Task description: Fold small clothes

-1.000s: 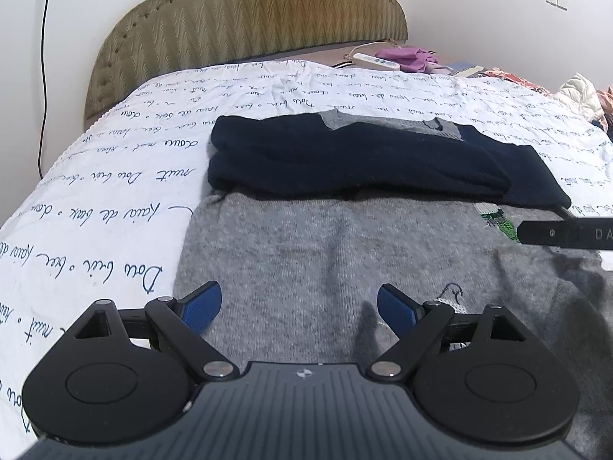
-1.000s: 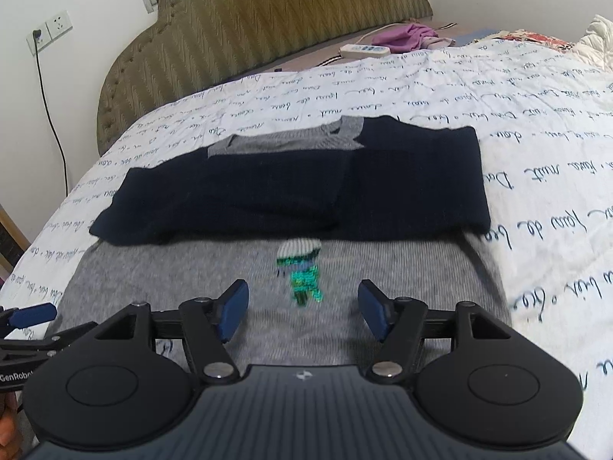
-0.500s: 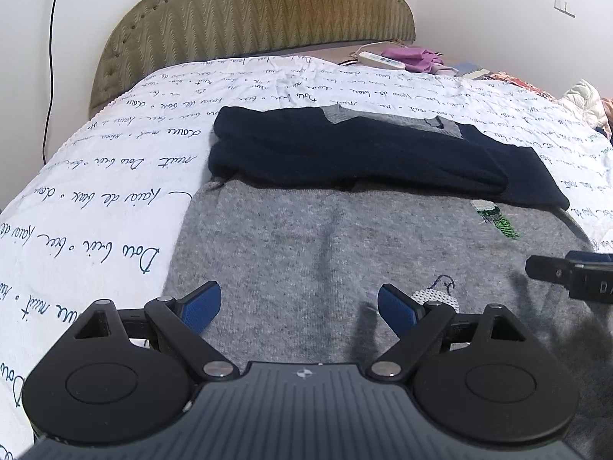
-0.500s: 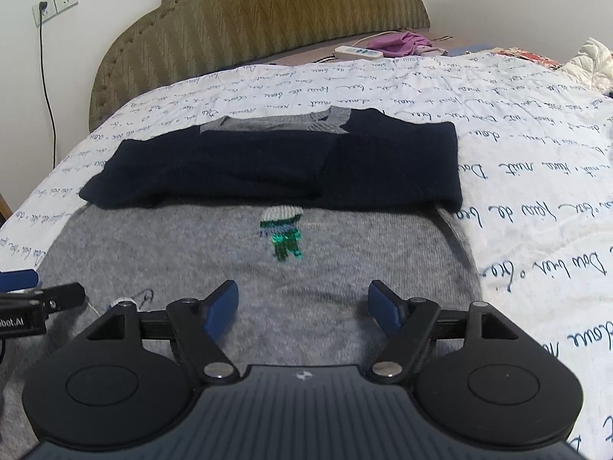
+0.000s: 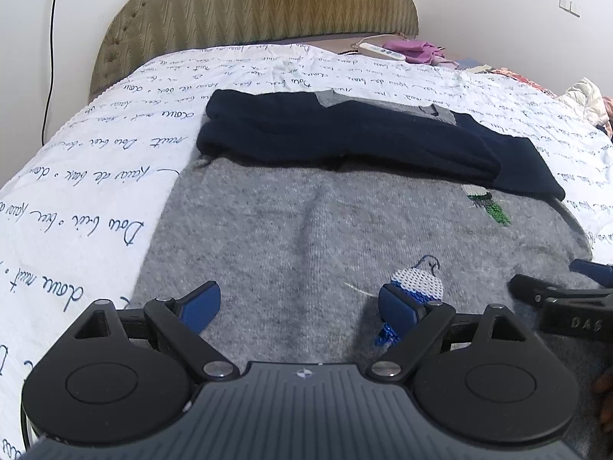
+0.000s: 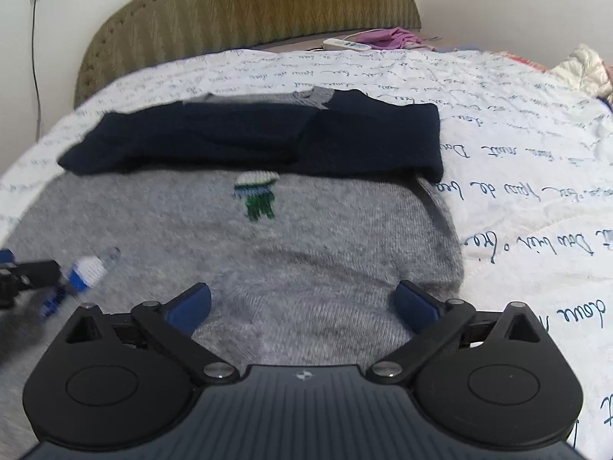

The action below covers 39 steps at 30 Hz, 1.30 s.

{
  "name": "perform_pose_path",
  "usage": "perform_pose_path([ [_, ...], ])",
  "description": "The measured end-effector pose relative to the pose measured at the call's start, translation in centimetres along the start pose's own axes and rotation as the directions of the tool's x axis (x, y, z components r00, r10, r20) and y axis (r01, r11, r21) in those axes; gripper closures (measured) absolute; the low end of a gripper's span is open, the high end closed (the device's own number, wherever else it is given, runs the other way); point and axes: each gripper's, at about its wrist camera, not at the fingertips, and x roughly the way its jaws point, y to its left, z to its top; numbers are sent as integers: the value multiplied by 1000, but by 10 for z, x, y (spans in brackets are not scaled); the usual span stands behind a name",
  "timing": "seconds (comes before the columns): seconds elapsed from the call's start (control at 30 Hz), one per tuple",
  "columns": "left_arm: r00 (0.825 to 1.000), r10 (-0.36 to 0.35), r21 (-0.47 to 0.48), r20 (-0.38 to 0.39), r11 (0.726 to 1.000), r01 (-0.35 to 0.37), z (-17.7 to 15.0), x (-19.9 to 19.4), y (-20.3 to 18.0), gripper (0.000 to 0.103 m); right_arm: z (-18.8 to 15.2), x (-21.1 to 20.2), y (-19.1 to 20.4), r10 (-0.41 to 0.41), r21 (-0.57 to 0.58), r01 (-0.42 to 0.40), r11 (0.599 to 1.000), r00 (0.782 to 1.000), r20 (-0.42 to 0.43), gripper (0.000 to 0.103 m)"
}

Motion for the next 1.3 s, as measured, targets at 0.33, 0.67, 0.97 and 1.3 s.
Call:
perform_pose_path([
  [0.33,1000,20,4,5,1000,-20,-5,3,-5,7,-8,1,-2,-5,6,5,1000,999,47,0],
  [0.67,1000,19,9,7,1000,-19,-6,2,-10,5,-8,0,-1,-8,1,8,1000,999,46,0],
  [0.97,999,32,13,8,999,-32,-5,-1,-8,6,-8,0,0,-9,1,9,1000,999,46,0],
  [1.3,1000,29,-3,8,1000,-29,-7,-2,-4,6,-8,0,-1,-9,1,9,1000,999,46,0],
])
